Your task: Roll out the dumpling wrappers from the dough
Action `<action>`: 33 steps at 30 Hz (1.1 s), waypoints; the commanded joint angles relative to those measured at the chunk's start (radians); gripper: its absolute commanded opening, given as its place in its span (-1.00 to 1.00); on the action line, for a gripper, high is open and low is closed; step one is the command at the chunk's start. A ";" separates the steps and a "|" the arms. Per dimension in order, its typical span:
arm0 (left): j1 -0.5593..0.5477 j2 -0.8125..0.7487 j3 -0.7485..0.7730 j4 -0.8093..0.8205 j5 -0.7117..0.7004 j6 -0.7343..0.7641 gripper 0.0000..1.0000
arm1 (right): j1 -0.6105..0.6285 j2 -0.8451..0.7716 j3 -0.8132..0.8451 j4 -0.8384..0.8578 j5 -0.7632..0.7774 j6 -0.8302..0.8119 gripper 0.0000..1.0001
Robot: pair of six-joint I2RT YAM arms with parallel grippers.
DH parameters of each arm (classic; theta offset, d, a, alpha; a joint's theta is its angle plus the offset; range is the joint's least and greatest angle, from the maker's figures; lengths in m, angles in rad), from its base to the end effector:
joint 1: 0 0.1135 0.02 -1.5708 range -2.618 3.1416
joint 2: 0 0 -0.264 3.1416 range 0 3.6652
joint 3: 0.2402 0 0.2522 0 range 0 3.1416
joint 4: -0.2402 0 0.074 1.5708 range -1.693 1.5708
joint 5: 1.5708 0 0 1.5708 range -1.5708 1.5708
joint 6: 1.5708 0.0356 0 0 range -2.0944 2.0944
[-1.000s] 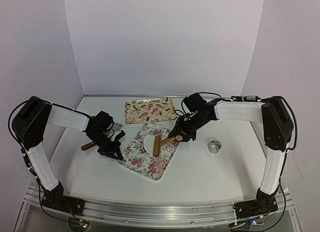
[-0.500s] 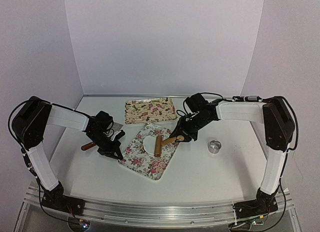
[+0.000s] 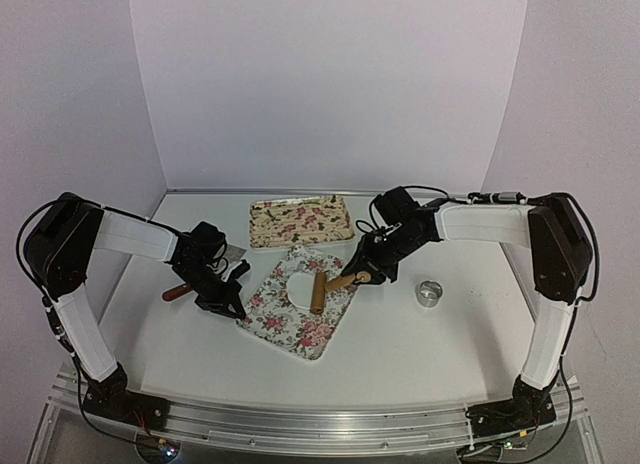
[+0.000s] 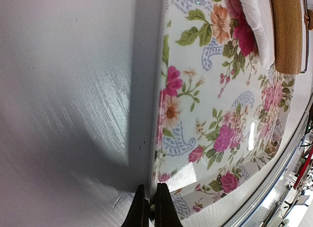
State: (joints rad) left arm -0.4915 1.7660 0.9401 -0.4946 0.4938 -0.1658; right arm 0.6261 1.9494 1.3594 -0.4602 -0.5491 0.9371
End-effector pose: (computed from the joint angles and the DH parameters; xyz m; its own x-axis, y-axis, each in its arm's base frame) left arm 0.2631 -0.1600 0.1310 -0.9281 0.3320 -0.1685 0.3710 0.7865 -0.4938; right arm 0.3184 0.2532 0.1818 -0.9886 0.1334 0.0703 0.1460 0.7289 0.6689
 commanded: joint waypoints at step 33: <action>0.044 -0.046 -0.027 -0.039 -0.072 -0.017 -1.00 | -0.049 0.097 -0.183 -0.558 0.465 -0.011 -1.00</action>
State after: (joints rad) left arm -0.4799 1.7610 0.9318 -0.4821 0.4935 -0.1654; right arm 0.5908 1.8964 1.3128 -0.5214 -0.5266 0.9412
